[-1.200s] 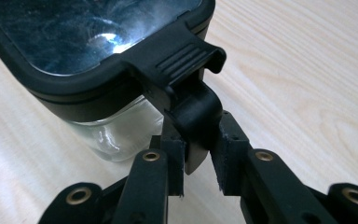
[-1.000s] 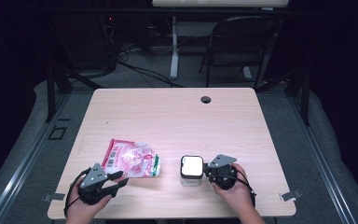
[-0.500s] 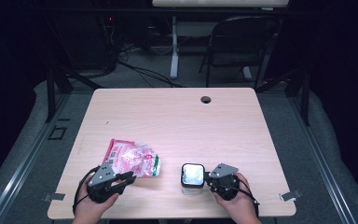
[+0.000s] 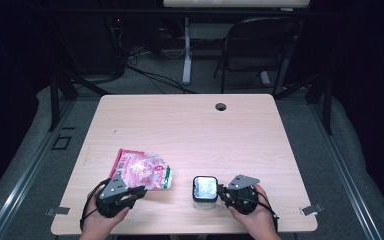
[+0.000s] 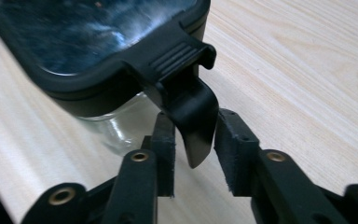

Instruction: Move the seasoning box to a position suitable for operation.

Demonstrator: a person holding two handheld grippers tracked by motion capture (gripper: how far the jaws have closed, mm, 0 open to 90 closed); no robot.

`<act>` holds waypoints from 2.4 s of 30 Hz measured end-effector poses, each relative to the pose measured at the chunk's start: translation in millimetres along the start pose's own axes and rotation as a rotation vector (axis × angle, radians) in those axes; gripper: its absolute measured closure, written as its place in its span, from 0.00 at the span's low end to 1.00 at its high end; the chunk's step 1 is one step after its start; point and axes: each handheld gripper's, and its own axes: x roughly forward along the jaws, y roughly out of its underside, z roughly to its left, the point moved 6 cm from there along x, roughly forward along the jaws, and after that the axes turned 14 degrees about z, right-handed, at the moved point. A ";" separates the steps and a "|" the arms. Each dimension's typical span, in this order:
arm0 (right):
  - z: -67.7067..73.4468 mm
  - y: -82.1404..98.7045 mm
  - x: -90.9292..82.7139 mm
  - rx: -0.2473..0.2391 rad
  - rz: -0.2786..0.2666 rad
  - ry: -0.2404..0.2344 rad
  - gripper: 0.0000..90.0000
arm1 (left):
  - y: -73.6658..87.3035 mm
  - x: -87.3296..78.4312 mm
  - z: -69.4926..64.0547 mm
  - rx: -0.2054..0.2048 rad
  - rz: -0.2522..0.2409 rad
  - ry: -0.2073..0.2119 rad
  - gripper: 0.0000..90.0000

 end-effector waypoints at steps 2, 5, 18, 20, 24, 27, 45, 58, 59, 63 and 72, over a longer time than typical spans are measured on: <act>-0.3 0.2 -5.9 0.000 -0.002 -0.014 0.73 | 0.0 -0.8 -0.2 -0.001 0.003 0.003 0.91; -1.3 0.2 -16.3 -0.005 -0.009 -0.009 0.70 | -0.9 -2.3 -0.7 -0.002 0.003 0.009 0.93; -9.2 -9.3 -49.8 0.049 0.030 -0.068 0.77 | -30.4 2.5 -2.7 0.002 0.057 0.030 0.98; -9.3 -12.3 -50.0 0.054 0.048 -0.077 0.78 | -36.2 6.3 -2.8 0.000 0.066 0.037 0.99; -9.1 -21.0 -53.4 0.049 0.046 -0.063 0.81 | -47.5 11.7 -6.3 -0.001 0.067 0.071 1.00; -8.3 -26.7 -55.0 0.034 0.055 -0.057 0.83 | -56.5 13.7 -10.1 0.018 0.066 0.074 1.00; 1.7 -51.5 -65.3 0.023 0.045 -0.072 0.88 | -95.1 24.9 -33.0 0.106 0.078 0.118 0.99; -2.5 -47.1 -57.6 0.052 0.028 -0.081 0.92 | -87.6 47.7 -51.3 0.169 0.136 0.128 0.97; -3.0 -46.4 -57.2 0.054 0.029 -0.083 0.92 | -87.2 48.5 -52.3 0.171 0.137 0.132 0.97; -3.1 -43.8 -54.3 0.065 0.027 -0.099 0.92 | -83.6 53.1 -58.9 0.191 0.155 0.154 0.99; -1.3 -40.8 -48.2 0.070 0.037 -0.105 0.93 | -78.4 61.0 -72.0 0.228 0.177 0.193 1.00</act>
